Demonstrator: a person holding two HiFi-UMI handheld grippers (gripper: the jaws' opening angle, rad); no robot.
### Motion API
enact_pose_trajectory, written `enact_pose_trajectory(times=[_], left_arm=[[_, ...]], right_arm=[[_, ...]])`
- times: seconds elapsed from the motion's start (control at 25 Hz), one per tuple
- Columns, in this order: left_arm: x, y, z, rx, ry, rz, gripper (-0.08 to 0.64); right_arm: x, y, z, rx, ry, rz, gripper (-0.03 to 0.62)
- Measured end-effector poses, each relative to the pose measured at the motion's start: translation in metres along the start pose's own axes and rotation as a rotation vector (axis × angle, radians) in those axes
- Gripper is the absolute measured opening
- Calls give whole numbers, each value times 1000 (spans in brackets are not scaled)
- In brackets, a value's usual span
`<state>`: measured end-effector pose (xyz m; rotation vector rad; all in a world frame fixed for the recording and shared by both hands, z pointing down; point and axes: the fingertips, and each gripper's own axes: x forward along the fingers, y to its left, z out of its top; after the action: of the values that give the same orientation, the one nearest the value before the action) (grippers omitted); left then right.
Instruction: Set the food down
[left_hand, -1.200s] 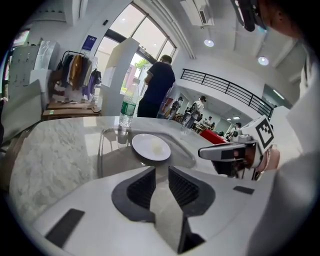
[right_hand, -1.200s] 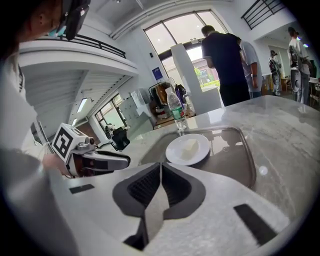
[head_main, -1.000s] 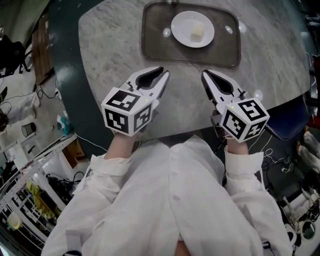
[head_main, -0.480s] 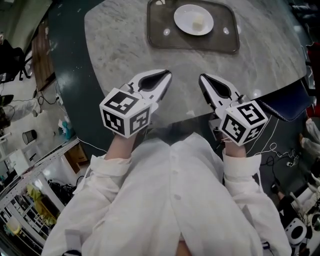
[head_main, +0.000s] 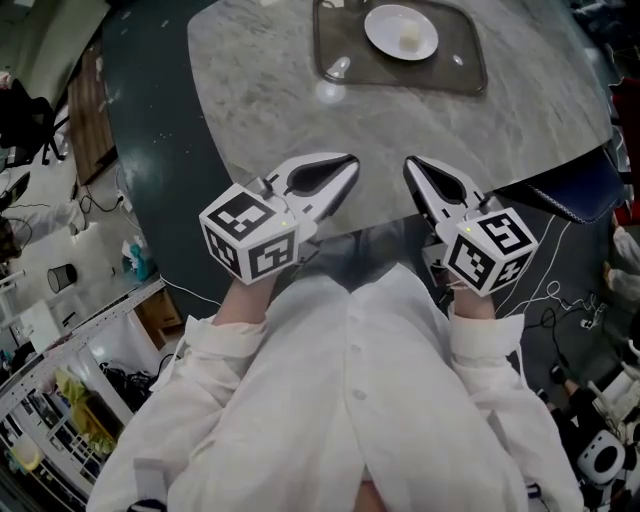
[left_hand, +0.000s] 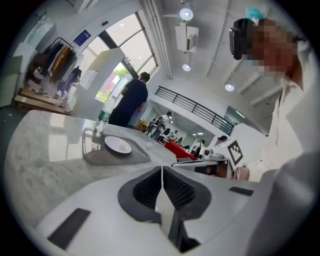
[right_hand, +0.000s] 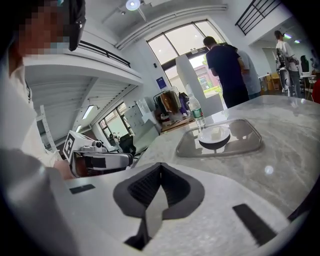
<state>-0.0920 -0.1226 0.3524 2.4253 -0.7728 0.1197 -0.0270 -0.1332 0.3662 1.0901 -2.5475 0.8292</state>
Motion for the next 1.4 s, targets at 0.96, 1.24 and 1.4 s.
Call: enact_pose_trajectory(times=[0.96,1.24,1.4], left_arm=[[0,-39,2,29,-27,-34,23],[11,-53,-4,31,-16,-28,23],[17,-62,-7,40,-5,-37,23]], right_arm=[[-18,20,4,-93,58,100,3],[-30,23,4,-144,93,158,3],[-38,21,8,-178,112,174,3]])
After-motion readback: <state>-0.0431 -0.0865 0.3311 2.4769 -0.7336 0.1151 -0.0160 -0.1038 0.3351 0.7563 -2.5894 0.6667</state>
